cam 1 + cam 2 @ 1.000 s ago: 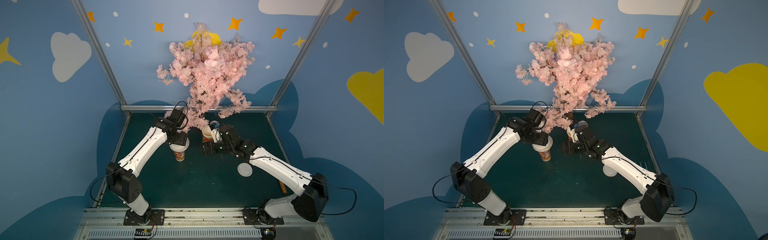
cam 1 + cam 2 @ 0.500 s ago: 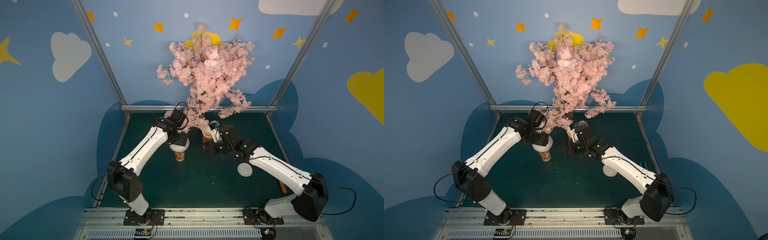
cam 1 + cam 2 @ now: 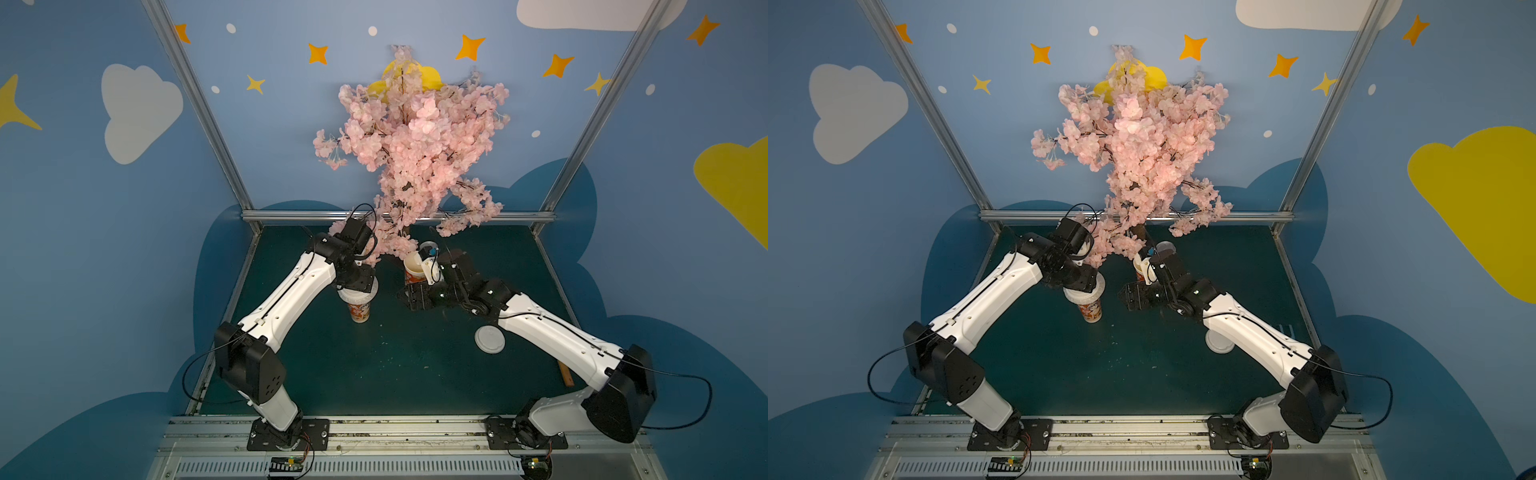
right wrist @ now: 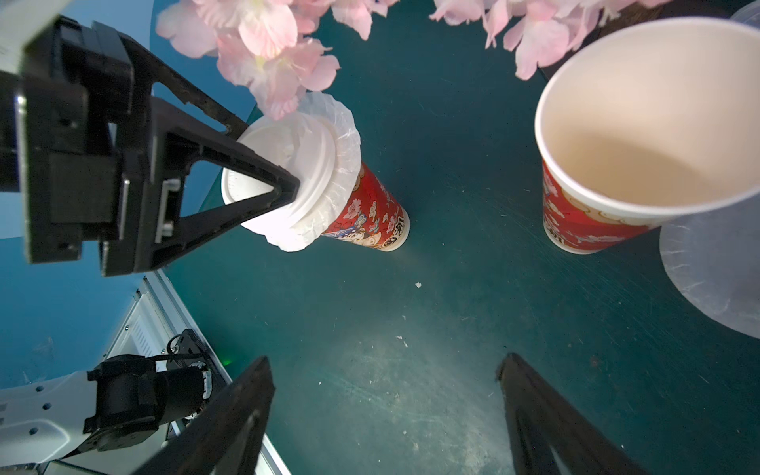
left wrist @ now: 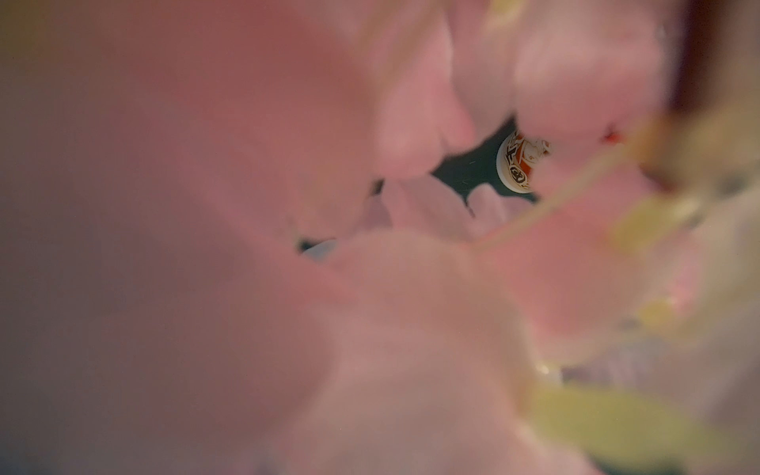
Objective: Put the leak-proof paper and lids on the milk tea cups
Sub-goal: Secure the cup lid on the cup.
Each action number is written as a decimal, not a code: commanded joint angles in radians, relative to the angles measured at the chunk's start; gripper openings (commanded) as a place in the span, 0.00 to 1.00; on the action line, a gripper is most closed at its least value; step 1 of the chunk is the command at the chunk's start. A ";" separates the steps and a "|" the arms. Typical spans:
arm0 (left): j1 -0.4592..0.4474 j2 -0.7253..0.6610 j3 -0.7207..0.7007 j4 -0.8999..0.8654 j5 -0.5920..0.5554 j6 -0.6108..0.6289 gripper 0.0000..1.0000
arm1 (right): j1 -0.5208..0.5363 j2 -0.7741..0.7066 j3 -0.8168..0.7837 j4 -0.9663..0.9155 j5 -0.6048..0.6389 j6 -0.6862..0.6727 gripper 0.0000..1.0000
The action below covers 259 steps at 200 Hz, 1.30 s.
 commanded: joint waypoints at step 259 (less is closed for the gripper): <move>-0.008 0.039 -0.014 -0.022 -0.007 -0.005 0.77 | -0.004 0.053 0.025 0.034 -0.046 0.011 0.86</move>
